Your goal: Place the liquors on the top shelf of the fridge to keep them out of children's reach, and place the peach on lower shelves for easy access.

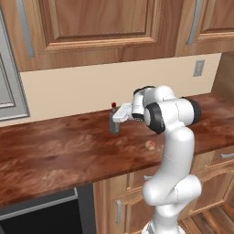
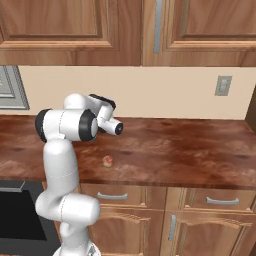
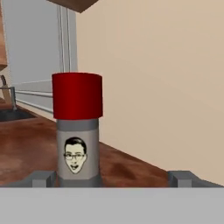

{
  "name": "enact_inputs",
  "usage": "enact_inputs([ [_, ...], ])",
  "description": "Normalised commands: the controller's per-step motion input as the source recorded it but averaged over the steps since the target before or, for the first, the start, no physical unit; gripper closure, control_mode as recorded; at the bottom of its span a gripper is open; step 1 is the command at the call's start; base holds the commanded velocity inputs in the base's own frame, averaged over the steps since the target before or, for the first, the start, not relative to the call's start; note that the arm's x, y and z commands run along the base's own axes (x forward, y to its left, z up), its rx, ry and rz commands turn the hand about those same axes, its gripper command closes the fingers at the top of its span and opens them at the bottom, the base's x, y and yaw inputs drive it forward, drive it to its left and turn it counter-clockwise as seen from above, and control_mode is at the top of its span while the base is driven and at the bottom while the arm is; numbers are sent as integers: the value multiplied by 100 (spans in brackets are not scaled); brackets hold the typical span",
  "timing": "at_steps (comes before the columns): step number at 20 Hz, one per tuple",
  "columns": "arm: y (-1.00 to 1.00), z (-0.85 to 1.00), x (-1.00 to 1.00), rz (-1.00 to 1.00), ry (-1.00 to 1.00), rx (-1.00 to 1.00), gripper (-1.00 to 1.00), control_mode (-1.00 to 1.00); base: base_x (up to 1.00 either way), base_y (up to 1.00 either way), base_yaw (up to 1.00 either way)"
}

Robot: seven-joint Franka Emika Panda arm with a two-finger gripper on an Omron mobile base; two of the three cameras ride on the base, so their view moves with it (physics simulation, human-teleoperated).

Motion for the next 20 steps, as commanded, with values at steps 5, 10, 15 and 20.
enact_inputs([
  [5,23,0,0,0,4,0,-100,-100,0,0,0],
  [10,20,0,-2,0,3,0,-100,-100,0,0,0],
  [15,2,7,-2,0,3,0,-100,-100,0,0,0],
  [20,-11,23,-13,0,0,0,-100,-100,0,0,0],
])
